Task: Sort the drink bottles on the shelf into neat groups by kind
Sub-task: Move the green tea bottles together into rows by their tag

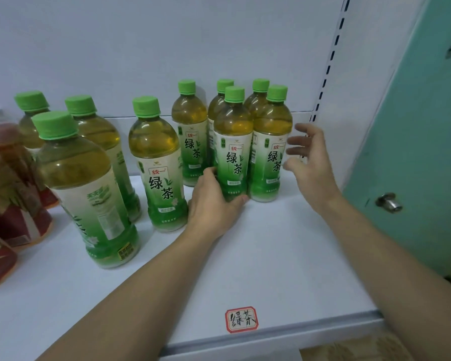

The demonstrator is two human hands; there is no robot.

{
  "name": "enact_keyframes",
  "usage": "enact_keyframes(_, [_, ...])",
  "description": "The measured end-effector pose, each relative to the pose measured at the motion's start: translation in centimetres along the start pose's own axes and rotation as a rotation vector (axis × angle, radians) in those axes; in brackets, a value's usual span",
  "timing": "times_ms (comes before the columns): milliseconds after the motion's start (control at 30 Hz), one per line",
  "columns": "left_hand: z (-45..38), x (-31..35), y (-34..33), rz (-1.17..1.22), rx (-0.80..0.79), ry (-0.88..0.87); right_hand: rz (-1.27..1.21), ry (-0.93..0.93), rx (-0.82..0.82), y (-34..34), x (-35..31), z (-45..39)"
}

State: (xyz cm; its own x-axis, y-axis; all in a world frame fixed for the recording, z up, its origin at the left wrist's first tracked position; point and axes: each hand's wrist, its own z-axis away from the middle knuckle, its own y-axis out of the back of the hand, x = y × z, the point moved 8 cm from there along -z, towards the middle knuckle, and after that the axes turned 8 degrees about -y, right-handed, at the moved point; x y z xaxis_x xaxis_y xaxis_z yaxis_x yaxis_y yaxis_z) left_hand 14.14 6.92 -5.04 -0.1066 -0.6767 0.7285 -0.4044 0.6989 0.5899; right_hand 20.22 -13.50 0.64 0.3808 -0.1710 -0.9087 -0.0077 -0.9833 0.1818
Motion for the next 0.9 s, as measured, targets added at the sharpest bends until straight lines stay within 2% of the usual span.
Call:
enact_keyframes(100, [0.0, -0.1, 0.1, -0.019, 0.024, -0.011, 0.032, -0.095, -0.285, -2.6, 2.1, 0.0])
enact_keyframes(167, [0.0, -0.1, 0.1, -0.023, 0.03, -0.02, 0.126, -0.114, -0.378, -3.9, 3.5, 0.3])
enact_keyframes(400, [0.0, -0.7, 0.2, -0.009, 0.054, -0.006, 0.21, -0.215, -0.324, -2.7, 6.0, -0.8])
enact_keyframes(900, [0.5, 0.2, 0.5, -0.041, 0.042, -0.037, 0.153, -0.129, -0.341, -3.1, 6.2, -0.5])
